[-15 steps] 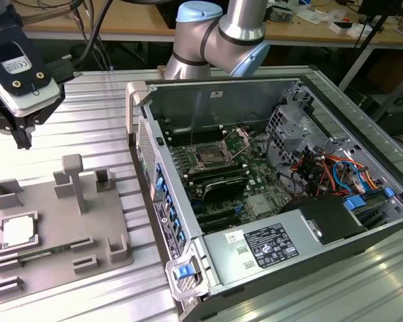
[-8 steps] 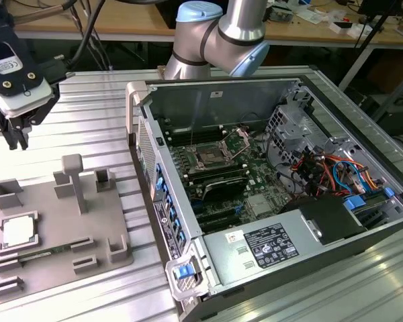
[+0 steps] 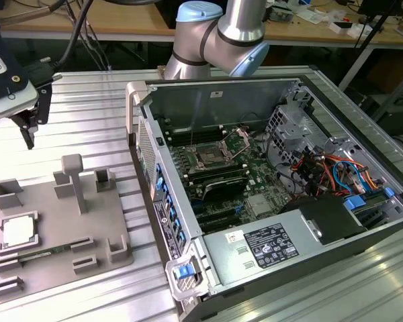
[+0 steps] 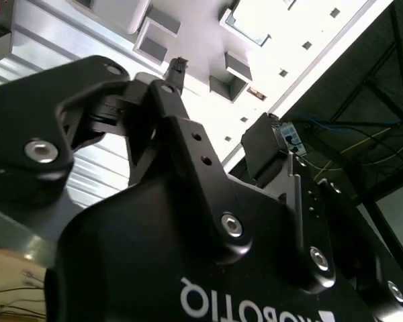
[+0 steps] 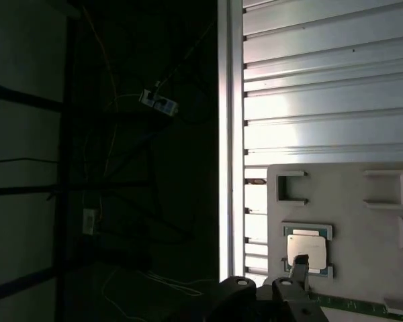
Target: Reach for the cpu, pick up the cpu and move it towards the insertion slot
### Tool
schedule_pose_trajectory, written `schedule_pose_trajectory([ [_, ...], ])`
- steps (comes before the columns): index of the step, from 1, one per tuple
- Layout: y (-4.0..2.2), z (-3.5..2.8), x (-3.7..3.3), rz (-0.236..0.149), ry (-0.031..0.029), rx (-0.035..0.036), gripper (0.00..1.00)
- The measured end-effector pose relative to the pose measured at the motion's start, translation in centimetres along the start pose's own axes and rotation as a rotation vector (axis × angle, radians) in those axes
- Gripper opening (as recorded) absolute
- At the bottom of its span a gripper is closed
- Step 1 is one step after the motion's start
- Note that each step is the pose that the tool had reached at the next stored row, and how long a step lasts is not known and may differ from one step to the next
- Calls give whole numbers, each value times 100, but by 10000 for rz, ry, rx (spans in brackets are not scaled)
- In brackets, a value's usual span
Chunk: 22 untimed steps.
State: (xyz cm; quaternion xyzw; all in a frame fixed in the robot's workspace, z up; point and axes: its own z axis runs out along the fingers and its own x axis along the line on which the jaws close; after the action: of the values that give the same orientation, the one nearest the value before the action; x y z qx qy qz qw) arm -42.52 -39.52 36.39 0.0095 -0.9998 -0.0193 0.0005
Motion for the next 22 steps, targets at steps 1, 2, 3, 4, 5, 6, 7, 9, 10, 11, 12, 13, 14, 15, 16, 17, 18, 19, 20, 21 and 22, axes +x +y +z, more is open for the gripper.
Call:
schedule_pose_trajectory([
  [1, -1, 0, 6, -2, 0, 0, 72],
  [2, -1, 0, 6, -2, 0, 0, 72],
  [3, 0, 1, 6, -2, -1, 0, 72],
  [4, 0, 1, 7, 0, 0, 0, 78],
  [5, 0, 1, 7, -1, 0, 2, 78],
  [6, 0, 0, 7, 0, 0, 4, 78],
  [7, 0, 1, 7, -1, 0, 4, 78],
  [9, 0, 0, 7, 0, 0, 8, 78],
  [10, 0, 0, 7, 0, 0, 9, 78],
  [11, 0, 1, 7, -1, 0, 10, 78],
  [12, 0, 1, 7, 0, 0, 10, 78],
  [13, 0, 5, 8, -1, 1, 11, 80],
  [14, -4, 13, 17, 1, 9, 10, 85],
  [15, -5, 23, 28, 3, 18, 9, 92],
  [16, -8, 37, 50, 2, 32, 10, 92],
  [17, -10, 66, 91, 3, 53, 9, 92],
  [18, -10, 101, 117, 24, 55, 12, 92],
  [19, -11, 117, 126, 44, 60, 15, 92],
  [20, -11, 133, 136, 65, 67, 15, 92],
  [21, -12, 149, 145, 87, 73, 15, 92],
  [22, -13, 165, 155, 106, 80, 14, 92],
])
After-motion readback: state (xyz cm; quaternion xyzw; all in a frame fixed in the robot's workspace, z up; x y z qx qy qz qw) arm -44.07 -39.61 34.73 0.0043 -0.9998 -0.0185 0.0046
